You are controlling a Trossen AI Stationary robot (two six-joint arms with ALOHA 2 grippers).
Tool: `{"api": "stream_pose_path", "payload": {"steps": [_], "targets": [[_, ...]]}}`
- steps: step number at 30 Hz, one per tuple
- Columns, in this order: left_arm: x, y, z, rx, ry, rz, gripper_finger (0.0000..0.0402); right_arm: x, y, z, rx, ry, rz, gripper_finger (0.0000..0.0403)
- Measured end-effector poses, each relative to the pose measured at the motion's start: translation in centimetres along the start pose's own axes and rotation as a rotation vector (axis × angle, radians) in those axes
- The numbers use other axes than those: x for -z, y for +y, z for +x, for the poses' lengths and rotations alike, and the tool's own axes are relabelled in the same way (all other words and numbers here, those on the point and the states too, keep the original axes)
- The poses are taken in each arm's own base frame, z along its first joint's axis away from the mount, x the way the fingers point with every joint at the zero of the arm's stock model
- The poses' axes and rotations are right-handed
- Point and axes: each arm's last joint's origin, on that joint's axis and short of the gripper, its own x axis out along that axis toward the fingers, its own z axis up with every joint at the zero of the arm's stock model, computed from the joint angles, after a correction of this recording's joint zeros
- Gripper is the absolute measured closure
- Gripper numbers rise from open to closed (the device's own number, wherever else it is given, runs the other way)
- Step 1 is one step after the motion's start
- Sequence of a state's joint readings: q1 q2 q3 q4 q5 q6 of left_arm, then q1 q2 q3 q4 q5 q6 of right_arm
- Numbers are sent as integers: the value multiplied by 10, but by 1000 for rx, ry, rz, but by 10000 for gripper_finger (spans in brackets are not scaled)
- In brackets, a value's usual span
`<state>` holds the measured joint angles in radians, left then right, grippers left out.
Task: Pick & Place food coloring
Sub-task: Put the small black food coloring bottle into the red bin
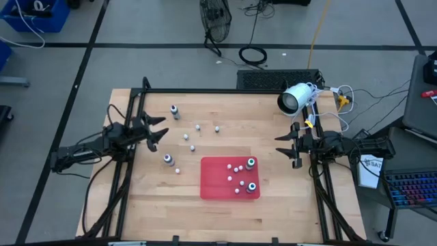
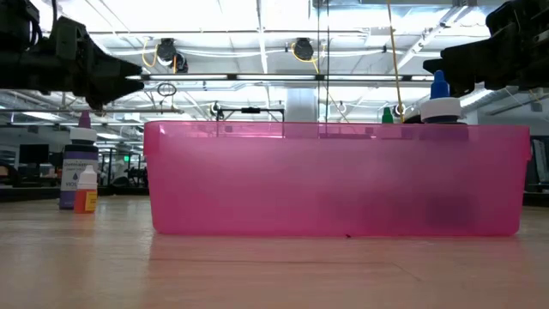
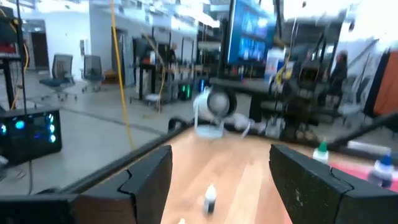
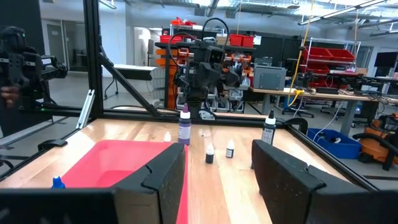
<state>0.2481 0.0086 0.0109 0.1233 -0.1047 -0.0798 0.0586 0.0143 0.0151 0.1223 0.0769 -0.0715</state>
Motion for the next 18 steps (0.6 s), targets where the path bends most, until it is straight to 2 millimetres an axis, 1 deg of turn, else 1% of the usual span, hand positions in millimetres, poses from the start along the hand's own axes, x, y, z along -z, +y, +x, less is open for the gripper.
{"api": "stream_pose_path", "payload": {"steps": [6, 10, 13, 15, 18], "targets": [[-10, -1, -1, 10, -100, -56, 133, 0, 0, 0, 0, 0, 0, 225], [-10, -1, -1, 11, -106, -60, 133, 0, 0, 0, 0, 0, 0, 227], [-4, 0, 0, -22, -39, -145, 133, 0, 0, 0, 0, 0, 0, 229], [2, 3, 1, -121, 4, -227, 133, 0, 0, 0, 0, 0, 0, 228], [4, 5, 4, -203, 130, -248, 133, 0, 0, 0, 0, 0, 0, 226]]}}
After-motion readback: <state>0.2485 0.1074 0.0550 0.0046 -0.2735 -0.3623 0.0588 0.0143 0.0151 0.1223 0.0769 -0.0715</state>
